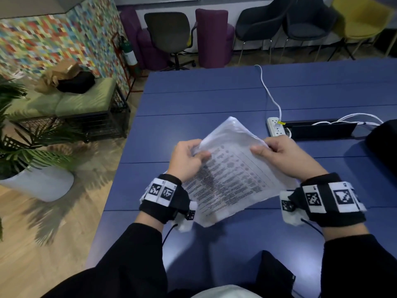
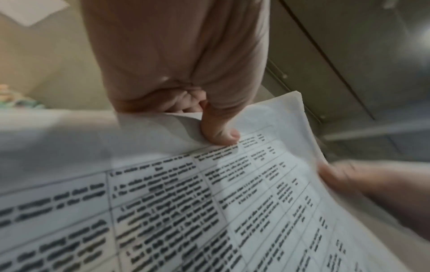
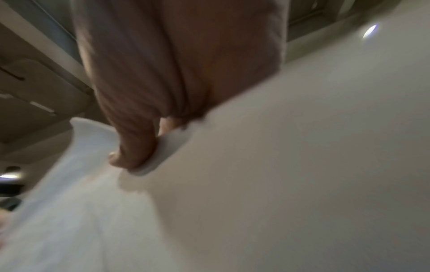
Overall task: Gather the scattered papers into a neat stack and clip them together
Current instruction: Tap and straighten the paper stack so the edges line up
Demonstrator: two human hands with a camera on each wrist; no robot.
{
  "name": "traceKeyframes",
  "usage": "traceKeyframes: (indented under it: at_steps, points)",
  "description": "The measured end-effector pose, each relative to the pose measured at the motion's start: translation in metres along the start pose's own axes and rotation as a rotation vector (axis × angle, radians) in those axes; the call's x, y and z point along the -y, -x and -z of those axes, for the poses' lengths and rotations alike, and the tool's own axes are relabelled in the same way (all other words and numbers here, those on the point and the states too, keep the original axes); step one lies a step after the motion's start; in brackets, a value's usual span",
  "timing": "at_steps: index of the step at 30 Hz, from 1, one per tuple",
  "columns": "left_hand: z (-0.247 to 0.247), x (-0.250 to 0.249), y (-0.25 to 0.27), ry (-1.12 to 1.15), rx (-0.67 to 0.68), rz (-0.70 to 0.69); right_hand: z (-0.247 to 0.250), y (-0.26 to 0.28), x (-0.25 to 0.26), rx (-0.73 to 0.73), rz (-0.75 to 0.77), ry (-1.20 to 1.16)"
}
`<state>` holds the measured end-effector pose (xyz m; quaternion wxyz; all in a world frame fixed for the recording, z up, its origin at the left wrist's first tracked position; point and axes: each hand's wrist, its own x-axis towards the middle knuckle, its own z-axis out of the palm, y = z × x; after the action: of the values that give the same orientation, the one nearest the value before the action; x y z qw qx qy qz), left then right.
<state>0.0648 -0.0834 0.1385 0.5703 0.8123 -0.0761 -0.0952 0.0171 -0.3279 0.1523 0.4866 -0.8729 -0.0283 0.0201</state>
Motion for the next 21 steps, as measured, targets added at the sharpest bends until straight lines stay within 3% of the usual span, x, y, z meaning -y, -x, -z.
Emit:
traceKeyframes:
  at_steps: [4, 10, 12, 15, 18, 21]
  points:
    - [0.02, 0.006, 0.006, 0.137, -0.101, 0.037, 0.019, 0.012, -0.025, 0.05, -0.056, -0.127]
    - [0.015, 0.024, 0.006, 0.291, -0.147, 0.132, -0.014, 0.009, -0.048, -0.136, -0.179, -0.814]
    - [0.009, 0.026, 0.005, 0.318, -0.157, 0.134, -0.03, 0.003, -0.044, -0.137, -0.209, -0.78]
    - [0.008, 0.019, 0.002, 0.288, -0.159, 0.096, -0.038, -0.01, -0.031, -0.277, -0.195, -0.675]
    - [0.015, 0.008, 0.002, 0.284, -0.114, 0.011, -0.027, -0.014, -0.015, -0.345, -0.063, -0.672]
    - [0.016, 0.004, 0.004, 0.315, -0.158, -0.01, -0.024, -0.008, -0.009, -0.282, 0.076, -0.525]
